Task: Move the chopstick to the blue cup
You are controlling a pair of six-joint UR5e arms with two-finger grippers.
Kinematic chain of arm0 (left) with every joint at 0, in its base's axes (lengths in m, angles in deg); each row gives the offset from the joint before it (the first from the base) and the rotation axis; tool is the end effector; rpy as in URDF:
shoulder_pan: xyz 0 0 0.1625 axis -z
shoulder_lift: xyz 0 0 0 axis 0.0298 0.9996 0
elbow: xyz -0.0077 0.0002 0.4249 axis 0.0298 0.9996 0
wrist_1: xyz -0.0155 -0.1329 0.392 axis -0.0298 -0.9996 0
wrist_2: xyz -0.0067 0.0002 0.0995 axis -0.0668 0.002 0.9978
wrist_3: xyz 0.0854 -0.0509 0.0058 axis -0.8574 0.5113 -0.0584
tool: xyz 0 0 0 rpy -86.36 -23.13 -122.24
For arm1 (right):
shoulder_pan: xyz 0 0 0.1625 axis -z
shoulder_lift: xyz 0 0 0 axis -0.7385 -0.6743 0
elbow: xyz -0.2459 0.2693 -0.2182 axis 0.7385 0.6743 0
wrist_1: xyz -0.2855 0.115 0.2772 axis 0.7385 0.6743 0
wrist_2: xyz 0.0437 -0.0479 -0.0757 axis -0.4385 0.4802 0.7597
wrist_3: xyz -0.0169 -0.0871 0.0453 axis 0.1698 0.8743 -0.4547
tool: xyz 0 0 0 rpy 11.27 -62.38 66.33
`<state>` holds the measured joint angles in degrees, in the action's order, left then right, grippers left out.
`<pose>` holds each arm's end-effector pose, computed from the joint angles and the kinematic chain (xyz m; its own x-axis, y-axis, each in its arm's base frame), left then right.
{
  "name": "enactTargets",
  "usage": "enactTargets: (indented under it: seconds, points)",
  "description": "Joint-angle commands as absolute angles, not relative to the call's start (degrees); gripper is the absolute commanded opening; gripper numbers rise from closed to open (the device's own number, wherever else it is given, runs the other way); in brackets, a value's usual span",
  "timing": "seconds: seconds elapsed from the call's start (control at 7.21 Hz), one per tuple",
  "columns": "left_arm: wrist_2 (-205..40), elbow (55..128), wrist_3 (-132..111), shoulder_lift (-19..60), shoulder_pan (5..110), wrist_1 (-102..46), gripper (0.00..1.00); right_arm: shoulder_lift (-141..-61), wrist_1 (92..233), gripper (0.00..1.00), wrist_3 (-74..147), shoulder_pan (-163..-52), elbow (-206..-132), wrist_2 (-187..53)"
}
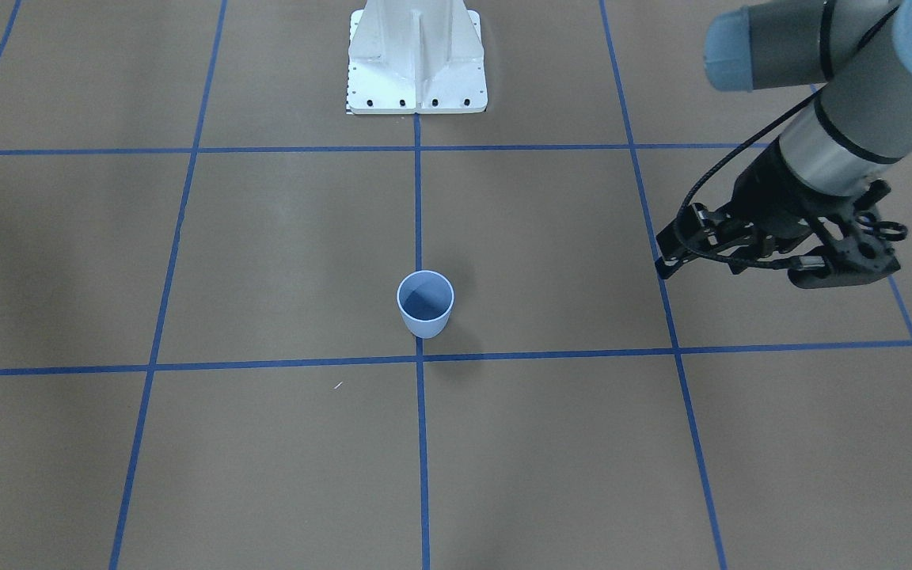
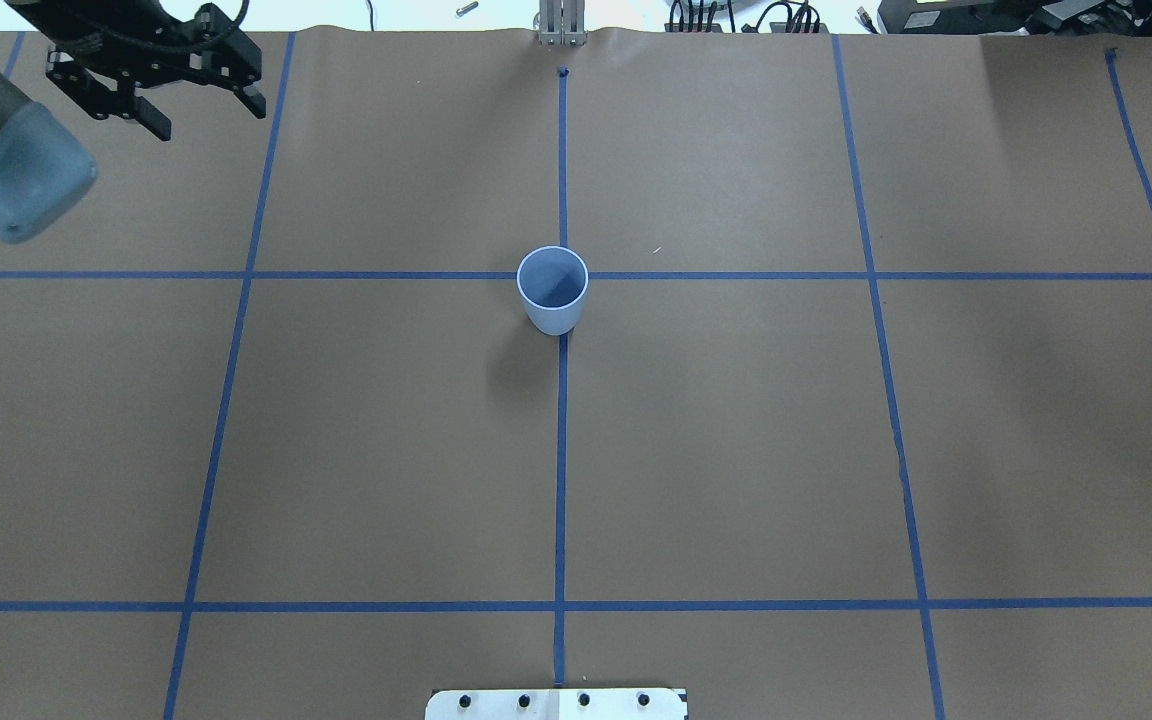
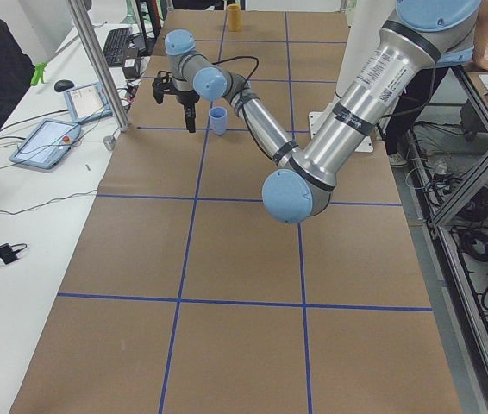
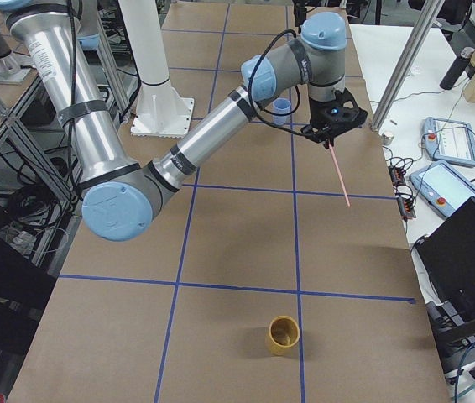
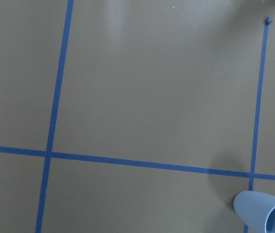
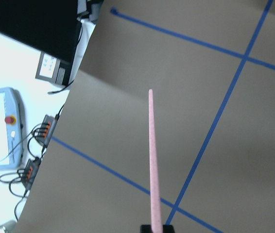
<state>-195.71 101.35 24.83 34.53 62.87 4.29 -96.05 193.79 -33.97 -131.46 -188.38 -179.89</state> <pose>0.2167 -0.6032 0.2384 0.5536 -0.0984 -0.8269 0.1300 0.9910 -0.0309 0.0014 -0.5687 0.2722 0.1317 0.8428 0.5218 -0.6528 0.4699 -0.5941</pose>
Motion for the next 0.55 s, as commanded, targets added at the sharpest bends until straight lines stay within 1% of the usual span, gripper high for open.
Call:
enactTargets:
  seconds: [0.0, 0.42]
  points:
    - [-198.0, 101.1, 18.3, 31.6, 67.0, 4.3, 0.98, -89.0, 193.6, 0.00, -33.8, -122.2, -190.7, -184.3]
    - [-198.5, 101.5, 18.3, 30.7, 67.4, 4.3, 0.98, -80.2, 191.8, 0.00, -33.2, -107.9, -190.1, -184.8]
